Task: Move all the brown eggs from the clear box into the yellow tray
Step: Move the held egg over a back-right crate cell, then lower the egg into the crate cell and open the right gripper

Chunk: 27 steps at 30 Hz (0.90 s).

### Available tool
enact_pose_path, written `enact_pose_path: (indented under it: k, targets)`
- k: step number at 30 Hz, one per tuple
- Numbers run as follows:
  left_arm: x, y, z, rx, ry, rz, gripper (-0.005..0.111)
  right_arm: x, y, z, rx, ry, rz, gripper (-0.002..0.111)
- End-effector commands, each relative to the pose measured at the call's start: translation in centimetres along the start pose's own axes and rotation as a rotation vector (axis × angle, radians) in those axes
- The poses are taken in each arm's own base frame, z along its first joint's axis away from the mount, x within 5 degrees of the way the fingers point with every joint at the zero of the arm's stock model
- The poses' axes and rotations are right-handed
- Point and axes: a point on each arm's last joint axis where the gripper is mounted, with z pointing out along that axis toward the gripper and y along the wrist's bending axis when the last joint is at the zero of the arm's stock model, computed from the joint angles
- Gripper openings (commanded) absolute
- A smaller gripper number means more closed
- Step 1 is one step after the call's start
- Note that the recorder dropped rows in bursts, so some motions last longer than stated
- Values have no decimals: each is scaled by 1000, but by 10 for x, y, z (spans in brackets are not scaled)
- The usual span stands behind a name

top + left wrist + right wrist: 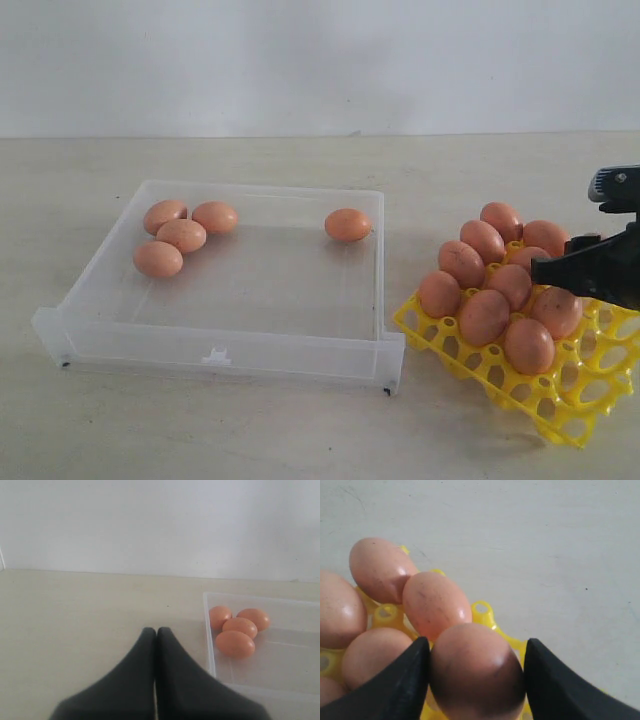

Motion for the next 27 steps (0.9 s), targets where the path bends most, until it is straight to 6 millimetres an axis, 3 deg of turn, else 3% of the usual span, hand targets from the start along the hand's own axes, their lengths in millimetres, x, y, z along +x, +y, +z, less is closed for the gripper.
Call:
enact_pose_path:
  k: [1, 17, 27]
  targets:
    - [1, 0, 0, -1, 0, 4, -4, -1, -2, 0, 12, -14, 8, 0]
    - [1, 0, 0, -1, 0, 4, -4, -2, 0, -1, -13, -11, 216, 0]
    - [1, 0, 0, -1, 0, 4, -4, -10, -1, -5, -14, -65, 242, 0]
